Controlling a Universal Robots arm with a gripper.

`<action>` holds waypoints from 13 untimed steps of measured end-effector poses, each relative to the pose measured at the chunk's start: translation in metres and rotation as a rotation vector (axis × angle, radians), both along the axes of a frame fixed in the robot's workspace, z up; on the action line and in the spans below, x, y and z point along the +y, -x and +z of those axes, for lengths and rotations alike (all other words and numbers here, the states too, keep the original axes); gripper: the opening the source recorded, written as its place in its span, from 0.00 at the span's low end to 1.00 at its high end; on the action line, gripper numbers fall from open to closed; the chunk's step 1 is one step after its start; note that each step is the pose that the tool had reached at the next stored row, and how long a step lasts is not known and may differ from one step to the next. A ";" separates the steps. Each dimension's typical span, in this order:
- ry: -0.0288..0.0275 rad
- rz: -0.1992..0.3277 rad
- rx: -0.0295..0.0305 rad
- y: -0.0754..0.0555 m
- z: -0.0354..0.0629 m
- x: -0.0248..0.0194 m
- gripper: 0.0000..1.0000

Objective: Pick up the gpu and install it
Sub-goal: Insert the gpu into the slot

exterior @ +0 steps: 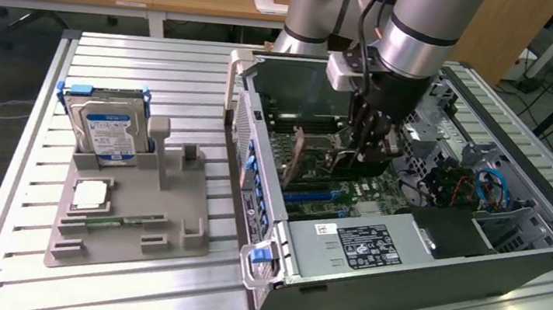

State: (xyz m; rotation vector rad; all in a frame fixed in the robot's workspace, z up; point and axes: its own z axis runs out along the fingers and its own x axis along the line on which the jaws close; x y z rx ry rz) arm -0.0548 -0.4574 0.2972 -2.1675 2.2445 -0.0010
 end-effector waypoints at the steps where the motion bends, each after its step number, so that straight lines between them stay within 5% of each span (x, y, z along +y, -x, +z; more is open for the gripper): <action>1: 0.0001 0.001 -0.0008 0.000 -0.0004 0.0000 0.26; 13: 0.0001 0.006 -0.0019 0.004 -0.0069 -0.0023 0.26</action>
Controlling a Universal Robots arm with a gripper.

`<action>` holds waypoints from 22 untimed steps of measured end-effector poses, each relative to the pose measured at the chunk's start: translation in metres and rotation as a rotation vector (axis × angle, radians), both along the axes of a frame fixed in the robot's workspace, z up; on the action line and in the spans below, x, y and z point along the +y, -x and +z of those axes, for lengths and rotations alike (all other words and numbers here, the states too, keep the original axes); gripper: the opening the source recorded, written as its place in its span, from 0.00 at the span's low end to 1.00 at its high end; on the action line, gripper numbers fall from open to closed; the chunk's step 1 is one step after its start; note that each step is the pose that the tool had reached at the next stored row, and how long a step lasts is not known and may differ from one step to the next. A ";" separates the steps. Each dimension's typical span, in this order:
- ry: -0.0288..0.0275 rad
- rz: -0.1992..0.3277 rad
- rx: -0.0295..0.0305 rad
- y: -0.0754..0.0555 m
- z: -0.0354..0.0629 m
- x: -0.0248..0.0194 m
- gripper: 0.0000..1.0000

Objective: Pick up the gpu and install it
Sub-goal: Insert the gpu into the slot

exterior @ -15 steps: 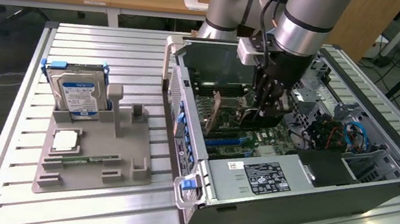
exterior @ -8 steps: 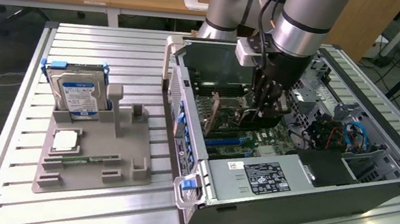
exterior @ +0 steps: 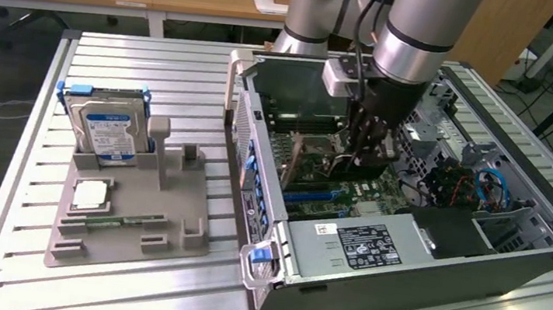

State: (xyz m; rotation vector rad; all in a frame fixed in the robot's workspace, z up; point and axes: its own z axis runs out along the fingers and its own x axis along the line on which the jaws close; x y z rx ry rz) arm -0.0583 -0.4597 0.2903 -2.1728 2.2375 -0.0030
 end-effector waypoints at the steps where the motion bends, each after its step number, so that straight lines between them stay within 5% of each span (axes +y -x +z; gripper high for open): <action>1: 0.0001 0.000 0.0000 0.001 -0.0013 -0.0002 0.26; 22: 0.0000 0.001 -0.0020 0.027 -0.0204 -0.0003 0.26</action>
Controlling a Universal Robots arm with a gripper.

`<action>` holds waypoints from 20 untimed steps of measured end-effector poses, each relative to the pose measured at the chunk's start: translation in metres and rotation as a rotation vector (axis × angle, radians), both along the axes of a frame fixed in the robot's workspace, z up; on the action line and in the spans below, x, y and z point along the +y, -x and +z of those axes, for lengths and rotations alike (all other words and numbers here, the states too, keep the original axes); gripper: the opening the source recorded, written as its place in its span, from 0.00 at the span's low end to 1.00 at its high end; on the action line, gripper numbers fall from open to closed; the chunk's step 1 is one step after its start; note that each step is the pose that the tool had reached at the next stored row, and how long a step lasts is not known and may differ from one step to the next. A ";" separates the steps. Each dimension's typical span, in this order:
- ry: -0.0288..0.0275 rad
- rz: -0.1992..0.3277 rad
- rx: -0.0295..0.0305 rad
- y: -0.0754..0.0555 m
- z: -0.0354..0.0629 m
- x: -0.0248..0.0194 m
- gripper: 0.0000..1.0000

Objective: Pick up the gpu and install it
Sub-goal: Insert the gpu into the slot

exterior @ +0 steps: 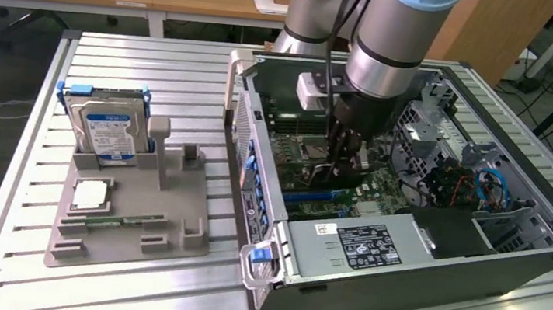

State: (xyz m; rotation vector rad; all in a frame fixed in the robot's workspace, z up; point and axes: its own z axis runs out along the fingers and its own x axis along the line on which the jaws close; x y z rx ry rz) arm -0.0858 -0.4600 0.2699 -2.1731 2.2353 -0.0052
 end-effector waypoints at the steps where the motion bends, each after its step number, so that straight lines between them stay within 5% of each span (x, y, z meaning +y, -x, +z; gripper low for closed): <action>1: 0.0001 0.000 0.0000 0.001 -0.0005 0.0000 0.26; 20: 0.0000 0.000 0.0000 0.005 -0.0072 0.0000 0.26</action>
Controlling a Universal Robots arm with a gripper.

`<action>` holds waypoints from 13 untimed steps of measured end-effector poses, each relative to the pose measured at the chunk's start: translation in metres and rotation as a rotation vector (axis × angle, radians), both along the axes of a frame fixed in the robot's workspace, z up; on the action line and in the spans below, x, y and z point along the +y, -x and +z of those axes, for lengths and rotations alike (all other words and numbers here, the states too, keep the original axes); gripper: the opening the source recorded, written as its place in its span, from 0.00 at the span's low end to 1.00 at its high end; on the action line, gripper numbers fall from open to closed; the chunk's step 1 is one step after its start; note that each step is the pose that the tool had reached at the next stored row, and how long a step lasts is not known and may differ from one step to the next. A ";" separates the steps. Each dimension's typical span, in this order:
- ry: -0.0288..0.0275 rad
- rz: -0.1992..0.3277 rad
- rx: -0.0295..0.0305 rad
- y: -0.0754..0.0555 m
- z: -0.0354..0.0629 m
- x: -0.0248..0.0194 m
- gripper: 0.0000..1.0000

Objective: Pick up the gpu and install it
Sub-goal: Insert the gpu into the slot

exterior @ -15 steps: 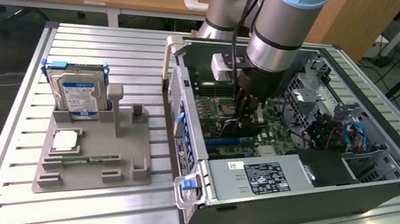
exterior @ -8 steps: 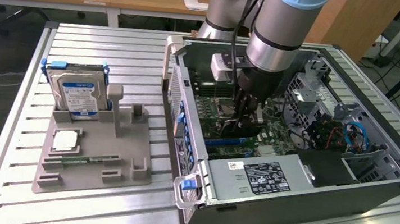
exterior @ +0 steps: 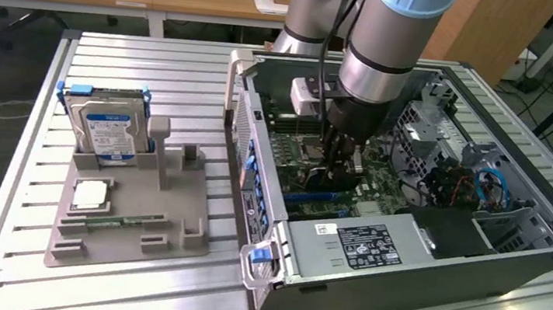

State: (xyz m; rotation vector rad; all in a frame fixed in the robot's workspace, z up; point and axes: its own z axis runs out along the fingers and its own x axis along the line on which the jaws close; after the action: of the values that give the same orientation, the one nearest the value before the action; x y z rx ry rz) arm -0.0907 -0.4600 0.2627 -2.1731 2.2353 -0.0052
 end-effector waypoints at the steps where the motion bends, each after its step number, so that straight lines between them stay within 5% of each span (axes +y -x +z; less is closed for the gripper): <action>1: 0.0000 0.000 0.0000 0.000 -0.0005 0.0000 0.26; 13: 0.0000 0.000 0.0000 0.000 -0.0091 -0.0002 0.26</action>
State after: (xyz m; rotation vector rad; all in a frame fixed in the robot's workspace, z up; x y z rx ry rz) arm -0.0909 -0.4602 0.2536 -2.1733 2.2351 -0.0052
